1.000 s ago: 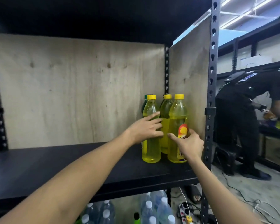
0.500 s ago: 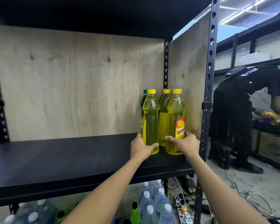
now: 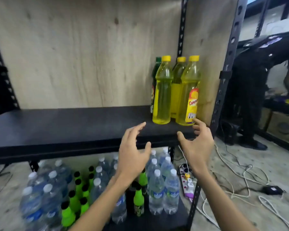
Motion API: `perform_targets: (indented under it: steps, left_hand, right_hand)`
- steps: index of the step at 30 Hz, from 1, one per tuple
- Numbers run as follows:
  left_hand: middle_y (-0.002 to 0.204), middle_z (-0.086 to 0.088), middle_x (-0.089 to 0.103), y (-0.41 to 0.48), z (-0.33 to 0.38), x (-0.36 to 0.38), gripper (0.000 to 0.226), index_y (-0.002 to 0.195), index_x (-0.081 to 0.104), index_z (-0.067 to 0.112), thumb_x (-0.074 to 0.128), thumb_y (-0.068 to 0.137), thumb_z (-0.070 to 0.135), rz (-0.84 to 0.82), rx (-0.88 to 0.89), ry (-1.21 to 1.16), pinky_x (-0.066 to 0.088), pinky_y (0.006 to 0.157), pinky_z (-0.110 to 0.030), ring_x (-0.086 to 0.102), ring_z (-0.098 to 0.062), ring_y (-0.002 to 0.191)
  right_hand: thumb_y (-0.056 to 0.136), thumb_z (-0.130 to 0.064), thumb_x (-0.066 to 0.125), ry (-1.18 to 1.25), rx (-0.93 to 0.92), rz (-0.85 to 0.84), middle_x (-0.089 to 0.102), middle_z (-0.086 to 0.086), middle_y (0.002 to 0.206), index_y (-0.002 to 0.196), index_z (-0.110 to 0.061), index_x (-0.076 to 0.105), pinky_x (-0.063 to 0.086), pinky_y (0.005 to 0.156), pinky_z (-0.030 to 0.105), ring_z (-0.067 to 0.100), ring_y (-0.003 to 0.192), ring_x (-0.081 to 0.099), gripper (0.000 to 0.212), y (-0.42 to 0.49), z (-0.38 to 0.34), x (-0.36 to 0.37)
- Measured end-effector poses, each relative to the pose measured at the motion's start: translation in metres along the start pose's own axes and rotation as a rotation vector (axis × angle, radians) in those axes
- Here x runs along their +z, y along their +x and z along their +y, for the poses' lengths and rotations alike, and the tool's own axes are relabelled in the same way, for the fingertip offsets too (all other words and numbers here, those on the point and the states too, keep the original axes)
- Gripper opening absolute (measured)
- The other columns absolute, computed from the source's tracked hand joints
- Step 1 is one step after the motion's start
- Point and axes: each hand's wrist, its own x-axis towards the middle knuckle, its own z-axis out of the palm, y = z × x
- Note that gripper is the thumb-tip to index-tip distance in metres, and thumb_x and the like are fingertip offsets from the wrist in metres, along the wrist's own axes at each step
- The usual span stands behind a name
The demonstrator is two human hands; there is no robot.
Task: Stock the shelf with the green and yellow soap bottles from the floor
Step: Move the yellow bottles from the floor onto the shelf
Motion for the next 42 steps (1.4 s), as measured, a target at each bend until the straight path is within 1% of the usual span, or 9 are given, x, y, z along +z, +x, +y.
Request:
perform_targets:
  steps: [6,12,15,18,23,30,34,38,42]
  left_hand:
    - [0.104,0.003,0.067,-0.189,-0.099,-0.077,0.042,0.107,0.065,0.032,0.073,0.081,0.000,0.029,-0.647,-0.005,0.049,0.069,-0.011,0.066,-0.004,0.078]
    - [0.106,-0.017,0.068,-0.314,-0.210,-0.124,0.036,0.119,0.064,0.001,0.067,0.083,-0.001,-0.077,-1.397,0.094,0.044,0.075,-0.028,0.064,-0.030,0.101]
    - [0.091,-0.030,0.065,-0.342,-0.242,-0.128,0.026,0.111,0.067,-0.004,0.064,0.086,0.006,-0.080,-1.636,0.062,0.045,0.067,-0.037,0.064,-0.039,0.083]
    - [0.040,-0.001,0.045,-0.359,-0.270,-0.112,0.020,0.104,0.072,0.001,0.059,0.089,0.005,-0.129,-1.786,-0.044,0.031,0.048,-0.025,0.039,-0.018,0.042]
    - [0.070,-0.006,0.047,-0.376,-0.305,-0.070,0.023,0.093,0.063,0.015,0.070,0.088,0.036,-0.195,-2.084,-0.279,0.044,0.056,-0.030,0.045,-0.020,0.059]
    - [0.074,-0.008,0.062,-0.416,-0.359,-0.034,0.046,0.108,0.067,0.011,0.065,0.088,0.052,-0.093,-2.106,-0.262,0.041,0.054,-0.028,0.056,-0.021,0.055]
    - [0.098,-0.011,0.071,-0.426,-0.367,-0.021,0.067,0.114,0.065,0.009,0.065,0.080,0.067,0.080,-2.083,-0.188,0.058,0.060,-0.030,0.069,-0.029,0.082]
    - [0.079,-0.003,0.065,-0.419,-0.361,-0.016,0.065,0.110,0.066,0.010,0.069,0.078,0.066,0.140,-2.045,-0.053,0.036,0.033,-0.019,0.058,-0.019,0.059]
    - [0.077,-0.004,0.066,-0.424,-0.361,-0.023,0.059,0.109,0.064,0.011,0.085,0.070,0.050,0.009,-2.064,-0.131,0.053,0.046,-0.026,0.063,-0.021,0.058]
  right_hand:
    - [0.070,-0.018,0.083,-0.017,0.159,-0.511,0.067,-0.002,0.087,0.099,-0.020,0.069,0.051,0.077,0.027,0.013,0.078,0.063,0.032,-0.207,0.033,0.017]
    - [0.071,-0.029,0.084,-0.340,0.569,-1.307,0.071,0.005,0.106,0.115,-0.015,0.067,0.051,0.084,0.027,0.020,0.099,0.068,0.049,-0.359,0.093,0.064]
    - [0.070,-0.033,0.083,-0.490,0.502,-1.459,0.070,0.008,0.117,0.121,-0.018,0.063,0.052,0.087,0.030,0.024,0.109,0.065,0.057,-0.399,0.114,0.090]
    - [0.069,-0.036,0.079,-0.605,0.411,-1.527,0.068,0.006,0.119,0.126,-0.025,0.058,0.051,0.084,0.031,0.026,0.112,0.063,0.061,-0.421,0.130,0.115]
    - [0.071,-0.030,0.075,-0.680,0.351,-1.636,0.058,0.007,0.130,0.138,-0.028,0.047,0.050,0.095,0.034,0.030,0.121,0.056,0.073,-0.449,0.158,0.156]
    - [0.084,-0.020,0.068,-0.762,0.313,-1.718,0.044,0.012,0.144,0.155,-0.031,0.022,0.038,0.109,0.036,0.032,0.136,0.041,0.085,-0.485,0.203,0.196]
    - [0.082,-0.032,0.073,-0.737,0.415,-1.716,0.050,0.014,0.138,0.154,-0.031,0.023,0.043,0.105,0.036,0.032,0.128,0.051,0.088,-0.493,0.217,0.212]
    - [0.076,-0.035,0.080,-0.743,0.424,-1.764,0.056,0.013,0.134,0.149,-0.023,0.035,0.047,0.101,0.037,0.031,0.126,0.052,0.087,-0.489,0.225,0.220]
    - [0.079,-0.033,0.075,-0.841,0.430,-1.733,0.055,0.014,0.132,0.135,-0.014,0.045,0.052,0.097,0.039,0.032,0.122,0.056,0.067,-0.491,0.219,0.217]
